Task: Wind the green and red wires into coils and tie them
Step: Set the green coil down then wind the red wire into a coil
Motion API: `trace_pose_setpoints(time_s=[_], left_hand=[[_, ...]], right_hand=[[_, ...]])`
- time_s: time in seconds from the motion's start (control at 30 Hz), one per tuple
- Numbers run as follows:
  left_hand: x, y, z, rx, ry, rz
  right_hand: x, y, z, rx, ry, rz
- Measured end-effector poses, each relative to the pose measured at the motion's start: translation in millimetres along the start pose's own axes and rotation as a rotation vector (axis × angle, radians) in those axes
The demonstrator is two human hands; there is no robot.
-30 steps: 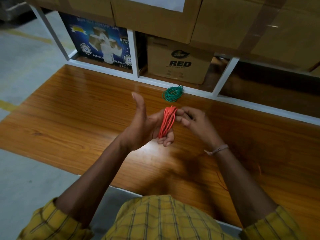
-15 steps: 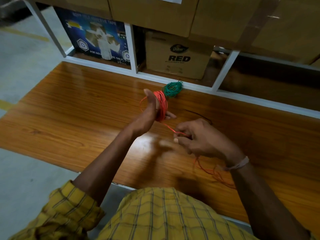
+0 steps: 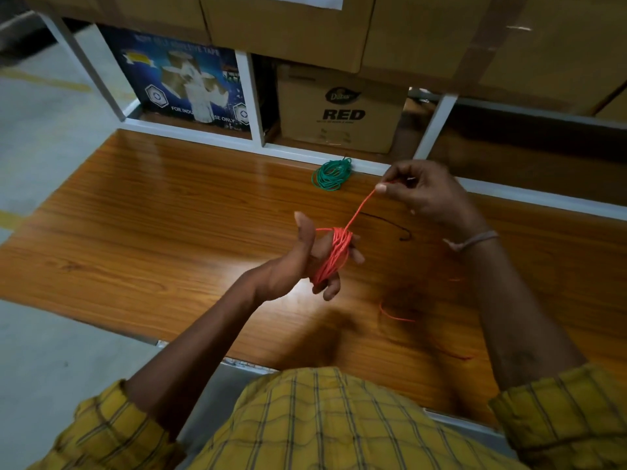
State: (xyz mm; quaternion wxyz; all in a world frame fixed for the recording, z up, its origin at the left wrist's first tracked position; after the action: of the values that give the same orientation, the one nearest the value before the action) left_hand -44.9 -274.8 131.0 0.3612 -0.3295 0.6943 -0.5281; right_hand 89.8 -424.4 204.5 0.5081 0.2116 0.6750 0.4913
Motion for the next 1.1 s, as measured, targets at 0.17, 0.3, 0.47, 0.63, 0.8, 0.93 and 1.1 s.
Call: trace_pose_setpoints(time_s=[0.17, 0.3, 0.47, 0.63, 0.8, 0.93, 1.1], left_hand=[[-5.9, -17.8, -2.8, 0.085, 0.031, -0.272], [-35.5, -31.3, 1.1, 0.124, -0.091, -0.393], [-51.6, -23.1, 12.7, 0.055, -0.25, -0.547], [-39.1, 4.4, 20.9, -0.094, -0.357, -0.211], [-31.1, 13.7, 13.1, -0.139, -0.308, 0.173], [-10.1, 8.5, -1.5, -0.075, -0.152, 0.105], [8.9, -4.6, -9.9, 0.035, 0.05, -0.159]], right_hand=[[59.5, -54.5, -8.7, 0.098, 0.073, -0.051], [93.5, -61.1, -38.2, 0.085, 0.145, -0.126], [115.9, -22.8, -80.3, -0.004, 0.368, -0.218], [81.5, 22.2, -75.8, -0.055, 0.544, -0.205], [24.0, 35.7, -53.6, -0.026, 0.333, 0.468], [6.4, 18.1, -26.5, 0.044, 0.253, 0.69], [18.8, -33.5, 5.6, 0.099, 0.06, 0.426]])
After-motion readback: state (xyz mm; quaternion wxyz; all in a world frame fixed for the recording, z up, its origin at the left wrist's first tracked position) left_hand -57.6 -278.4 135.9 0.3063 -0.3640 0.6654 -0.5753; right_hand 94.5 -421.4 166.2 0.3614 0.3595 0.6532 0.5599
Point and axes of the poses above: each hand's wrist, its own z-axis towards the middle knuckle, its own x-axis out of the palm, y = z × x, the point moved 8 cm from there along z, towards the middle knuckle, and after that the axes turned 8 degrees about z, right-handed, at the moved point
